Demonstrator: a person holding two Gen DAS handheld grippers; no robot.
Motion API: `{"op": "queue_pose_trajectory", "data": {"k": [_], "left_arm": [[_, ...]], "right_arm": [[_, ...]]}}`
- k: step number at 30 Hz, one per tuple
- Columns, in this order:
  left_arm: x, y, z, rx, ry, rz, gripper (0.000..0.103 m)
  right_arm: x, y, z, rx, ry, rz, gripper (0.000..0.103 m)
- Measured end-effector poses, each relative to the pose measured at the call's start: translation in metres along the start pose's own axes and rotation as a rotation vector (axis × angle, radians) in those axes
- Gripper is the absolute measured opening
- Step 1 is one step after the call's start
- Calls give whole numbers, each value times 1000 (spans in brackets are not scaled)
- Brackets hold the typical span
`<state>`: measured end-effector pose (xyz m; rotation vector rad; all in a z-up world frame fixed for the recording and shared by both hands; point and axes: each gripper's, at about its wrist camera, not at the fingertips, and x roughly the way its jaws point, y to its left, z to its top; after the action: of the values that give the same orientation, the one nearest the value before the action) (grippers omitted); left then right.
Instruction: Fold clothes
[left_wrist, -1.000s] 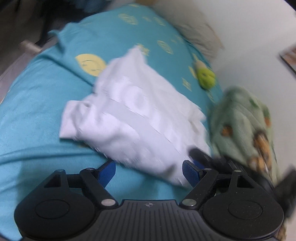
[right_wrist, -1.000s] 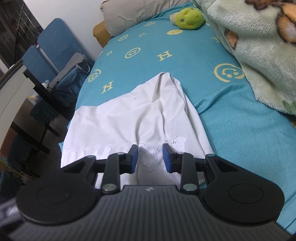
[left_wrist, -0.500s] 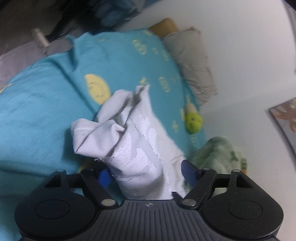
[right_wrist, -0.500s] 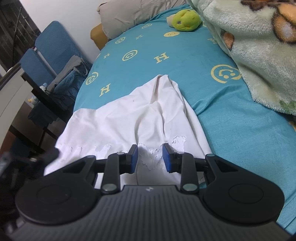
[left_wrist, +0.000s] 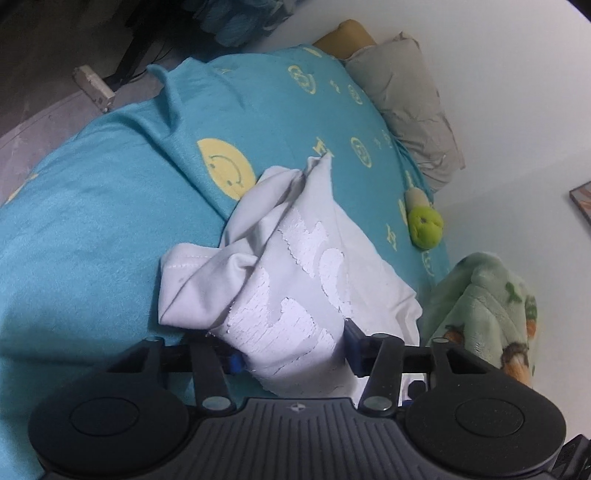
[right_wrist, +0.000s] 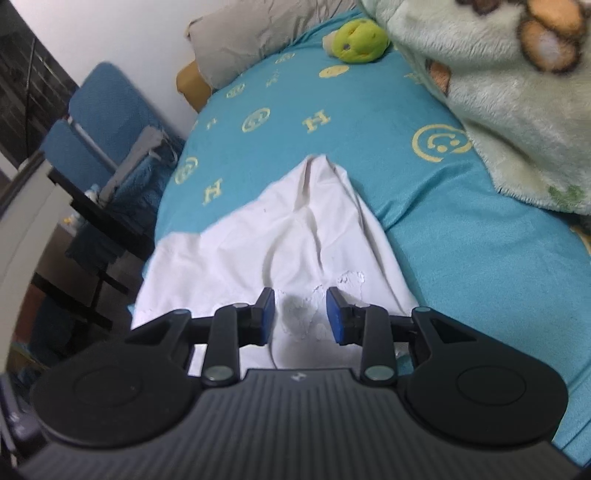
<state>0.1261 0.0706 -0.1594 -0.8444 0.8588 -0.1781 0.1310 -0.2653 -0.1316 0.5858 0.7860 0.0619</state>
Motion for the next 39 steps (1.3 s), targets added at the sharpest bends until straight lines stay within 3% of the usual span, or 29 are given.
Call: {"op": "queue_pose_trajectory", "data": {"k": [1,2,3,5,7,12,13,16,18,19,23,29,30,35,39], "left_arm": [[-2,-2,0,5,-11,-8,44],[-3,-4,0,7,-21,-17,41],[-4,-5,0,5,-28,-26,41],[-6,-6,1,-6,-36,-44,38],[-5,-7,2,-25,-40,-62,37],[-7,0,4,-67,-39,-88,36],[-7,2,5,-74,-39,-91,36],[-9,6,6,-97,-41,-97,35],[-10,9,6,-115,-36,-95,35],[-10,12,6,-128,-32,-96,34],[-7,22,8,-188,-12,-92,40],[-4,35,10,-254,1,-88,43],[-4,35,10,-254,-1,-85,43],[-12,24,10,-190,-19,-107,30],[-27,11,12,-152,-14,-114,26]], "right_arm": [[-5,0,2,9,-8,17,40],[-10,-1,3,33,-12,57,52],[-15,-2,5,61,-16,102,74],[-24,-9,4,175,-29,261,97],[-25,-13,0,293,1,383,99],[11,-18,-24,499,205,502,103],[18,-21,-29,520,224,473,103],[37,-30,-43,581,272,389,97],[37,-35,-42,589,233,339,70],[38,-38,-42,592,213,314,66],[38,-48,-40,610,136,220,60],[32,-58,-43,659,53,178,57],[32,-58,-42,646,46,172,53],[30,-54,-39,577,10,150,32],[16,-48,-33,524,-19,169,29]]}}
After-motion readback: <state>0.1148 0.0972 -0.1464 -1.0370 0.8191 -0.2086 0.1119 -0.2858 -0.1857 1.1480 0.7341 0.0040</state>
